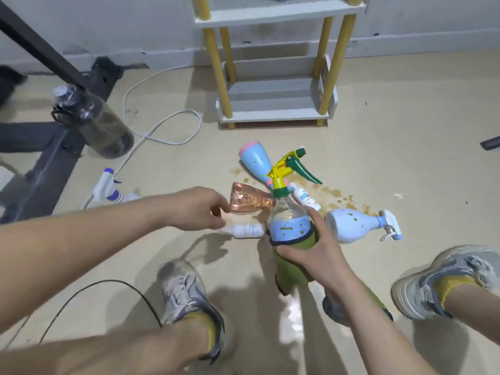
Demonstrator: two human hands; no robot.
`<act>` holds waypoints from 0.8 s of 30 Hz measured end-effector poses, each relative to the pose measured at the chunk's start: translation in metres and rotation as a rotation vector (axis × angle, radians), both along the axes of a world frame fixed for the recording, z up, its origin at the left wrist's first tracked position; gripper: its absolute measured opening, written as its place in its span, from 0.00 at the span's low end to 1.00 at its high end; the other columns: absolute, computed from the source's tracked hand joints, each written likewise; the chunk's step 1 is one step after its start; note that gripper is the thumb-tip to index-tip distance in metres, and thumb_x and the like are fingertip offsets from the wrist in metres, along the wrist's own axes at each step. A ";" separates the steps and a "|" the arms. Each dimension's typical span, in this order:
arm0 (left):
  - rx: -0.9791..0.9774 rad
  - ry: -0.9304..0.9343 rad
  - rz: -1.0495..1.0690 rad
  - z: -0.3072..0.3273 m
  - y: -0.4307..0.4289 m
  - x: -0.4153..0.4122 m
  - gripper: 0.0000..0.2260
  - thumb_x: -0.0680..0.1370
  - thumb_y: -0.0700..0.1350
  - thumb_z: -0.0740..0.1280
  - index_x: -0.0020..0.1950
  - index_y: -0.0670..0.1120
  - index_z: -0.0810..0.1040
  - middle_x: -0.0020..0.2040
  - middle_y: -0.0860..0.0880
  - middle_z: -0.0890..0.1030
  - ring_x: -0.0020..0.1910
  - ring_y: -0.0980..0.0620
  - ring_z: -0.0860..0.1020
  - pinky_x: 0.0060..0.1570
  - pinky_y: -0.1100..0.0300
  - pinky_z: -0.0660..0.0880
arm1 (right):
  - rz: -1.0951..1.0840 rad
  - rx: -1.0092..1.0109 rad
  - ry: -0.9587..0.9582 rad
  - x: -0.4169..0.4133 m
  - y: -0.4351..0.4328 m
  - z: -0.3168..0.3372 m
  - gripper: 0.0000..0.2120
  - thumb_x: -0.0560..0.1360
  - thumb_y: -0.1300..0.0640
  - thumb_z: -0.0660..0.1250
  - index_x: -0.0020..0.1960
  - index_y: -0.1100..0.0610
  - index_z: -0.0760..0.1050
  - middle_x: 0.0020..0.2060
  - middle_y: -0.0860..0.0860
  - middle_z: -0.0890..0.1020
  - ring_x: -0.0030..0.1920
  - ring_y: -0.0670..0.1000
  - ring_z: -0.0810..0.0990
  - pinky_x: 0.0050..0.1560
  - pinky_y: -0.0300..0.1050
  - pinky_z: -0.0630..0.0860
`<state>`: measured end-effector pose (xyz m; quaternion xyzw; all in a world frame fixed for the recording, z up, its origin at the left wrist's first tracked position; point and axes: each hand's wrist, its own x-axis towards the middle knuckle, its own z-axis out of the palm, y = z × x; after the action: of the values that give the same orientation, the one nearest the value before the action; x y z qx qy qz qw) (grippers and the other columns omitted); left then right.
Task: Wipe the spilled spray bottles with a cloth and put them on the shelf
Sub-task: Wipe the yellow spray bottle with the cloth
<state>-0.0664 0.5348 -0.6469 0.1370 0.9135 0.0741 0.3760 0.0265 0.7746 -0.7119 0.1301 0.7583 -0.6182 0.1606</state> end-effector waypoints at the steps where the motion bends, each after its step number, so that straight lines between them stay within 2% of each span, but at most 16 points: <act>1: 0.028 0.003 0.065 0.012 -0.018 -0.005 0.21 0.78 0.51 0.68 0.69 0.48 0.72 0.57 0.53 0.81 0.50 0.54 0.78 0.53 0.62 0.73 | 0.064 0.010 0.043 0.000 -0.012 0.007 0.42 0.64 0.60 0.80 0.70 0.38 0.64 0.57 0.33 0.75 0.58 0.35 0.76 0.59 0.39 0.75; 4: 0.333 -0.142 0.446 0.041 -0.061 -0.005 0.21 0.77 0.56 0.67 0.66 0.51 0.69 0.56 0.50 0.81 0.48 0.50 0.82 0.48 0.56 0.79 | 0.271 0.043 0.139 -0.006 -0.052 0.024 0.44 0.62 0.59 0.80 0.71 0.37 0.64 0.60 0.29 0.74 0.62 0.33 0.72 0.61 0.33 0.71; 7: 0.597 -0.146 0.653 0.044 -0.092 0.000 0.22 0.75 0.56 0.66 0.58 0.39 0.77 0.51 0.40 0.82 0.40 0.48 0.81 0.46 0.55 0.79 | 0.416 0.085 0.145 -0.018 -0.094 0.024 0.47 0.61 0.55 0.81 0.73 0.37 0.61 0.64 0.28 0.71 0.64 0.28 0.68 0.64 0.29 0.67; 10: 0.627 0.015 0.702 0.023 -0.120 0.004 0.17 0.79 0.49 0.66 0.51 0.33 0.78 0.42 0.40 0.84 0.35 0.49 0.81 0.43 0.55 0.80 | 0.496 0.085 0.082 -0.032 -0.127 0.005 0.51 0.60 0.52 0.83 0.75 0.38 0.59 0.63 0.31 0.72 0.63 0.29 0.69 0.64 0.32 0.69; 12: 0.596 0.126 0.733 0.004 -0.139 0.006 0.15 0.78 0.49 0.68 0.46 0.35 0.79 0.38 0.42 0.85 0.34 0.49 0.82 0.42 0.53 0.80 | 0.573 0.078 0.037 -0.042 -0.145 -0.017 0.51 0.61 0.51 0.83 0.76 0.41 0.59 0.64 0.32 0.73 0.62 0.27 0.69 0.61 0.25 0.67; 14: 0.501 0.255 0.716 -0.017 -0.154 0.008 0.14 0.78 0.52 0.68 0.39 0.42 0.79 0.33 0.46 0.84 0.33 0.48 0.83 0.41 0.53 0.80 | 0.571 0.060 0.009 -0.049 -0.163 -0.043 0.45 0.65 0.53 0.81 0.76 0.47 0.62 0.65 0.37 0.74 0.63 0.30 0.72 0.62 0.25 0.67; 16: 0.383 0.322 0.695 -0.042 -0.164 0.010 0.16 0.77 0.54 0.68 0.34 0.47 0.77 0.31 0.49 0.83 0.34 0.49 0.82 0.42 0.51 0.79 | 0.368 0.051 0.031 -0.054 -0.183 -0.069 0.32 0.72 0.61 0.74 0.73 0.53 0.69 0.65 0.45 0.78 0.63 0.41 0.76 0.64 0.29 0.69; 17: 0.319 0.327 0.711 -0.057 -0.167 0.010 0.16 0.77 0.55 0.67 0.34 0.47 0.77 0.32 0.49 0.82 0.36 0.49 0.82 0.43 0.50 0.79 | 0.238 0.072 0.055 -0.055 -0.196 -0.080 0.24 0.75 0.64 0.68 0.70 0.56 0.73 0.62 0.48 0.80 0.60 0.44 0.78 0.61 0.29 0.71; 18: 0.262 0.336 0.743 -0.072 -0.169 0.011 0.16 0.78 0.56 0.66 0.34 0.48 0.77 0.32 0.49 0.82 0.37 0.48 0.82 0.43 0.49 0.78 | 0.128 0.096 0.067 -0.056 -0.211 -0.092 0.17 0.78 0.65 0.63 0.66 0.57 0.76 0.55 0.51 0.83 0.53 0.47 0.80 0.56 0.35 0.73; 19: 0.233 0.365 0.805 -0.086 -0.170 0.012 0.17 0.78 0.56 0.65 0.35 0.47 0.78 0.32 0.48 0.82 0.38 0.48 0.82 0.44 0.48 0.78 | 0.064 0.087 0.080 -0.055 -0.228 -0.101 0.12 0.79 0.63 0.59 0.59 0.56 0.77 0.46 0.52 0.82 0.44 0.50 0.78 0.51 0.46 0.73; 20: 0.242 0.416 0.898 -0.099 -0.170 0.012 0.17 0.78 0.56 0.65 0.35 0.47 0.78 0.32 0.49 0.82 0.37 0.49 0.82 0.44 0.49 0.78 | 0.042 0.050 0.087 -0.053 -0.246 -0.107 0.10 0.79 0.59 0.57 0.56 0.51 0.75 0.41 0.50 0.78 0.39 0.50 0.74 0.47 0.51 0.72; 21: 0.272 0.471 0.997 -0.108 -0.170 0.011 0.17 0.78 0.55 0.65 0.34 0.47 0.78 0.30 0.49 0.81 0.35 0.51 0.81 0.43 0.51 0.78 | 0.070 0.003 0.082 -0.051 -0.263 -0.110 0.12 0.80 0.54 0.56 0.60 0.45 0.73 0.44 0.46 0.77 0.41 0.48 0.74 0.49 0.51 0.72; 22: 0.294 0.513 1.068 -0.114 -0.168 0.010 0.17 0.78 0.55 0.64 0.34 0.47 0.79 0.29 0.51 0.81 0.33 0.53 0.81 0.43 0.53 0.78 | 0.113 -0.035 0.058 -0.050 -0.278 -0.110 0.18 0.80 0.51 0.55 0.69 0.40 0.67 0.54 0.44 0.77 0.52 0.45 0.76 0.59 0.50 0.72; 23: 0.301 0.535 1.100 -0.119 -0.166 0.008 0.18 0.79 0.55 0.63 0.34 0.47 0.80 0.28 0.52 0.81 0.32 0.55 0.81 0.43 0.54 0.78 | 0.156 -0.057 0.053 -0.050 -0.287 -0.112 0.24 0.81 0.50 0.55 0.75 0.38 0.59 0.66 0.40 0.72 0.65 0.42 0.71 0.69 0.46 0.65; 24: 0.304 0.542 1.127 -0.123 -0.165 0.006 0.18 0.79 0.55 0.63 0.35 0.46 0.80 0.28 0.52 0.82 0.31 0.56 0.81 0.43 0.54 0.78 | 0.186 -0.051 0.077 -0.055 -0.290 -0.117 0.27 0.81 0.52 0.56 0.77 0.38 0.52 0.73 0.37 0.64 0.73 0.39 0.63 0.74 0.41 0.58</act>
<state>-0.0600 0.3700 -0.7697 -0.2983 0.8872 0.3517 0.0116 -0.0285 0.4846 -0.8290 0.0313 0.7568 -0.6242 0.1915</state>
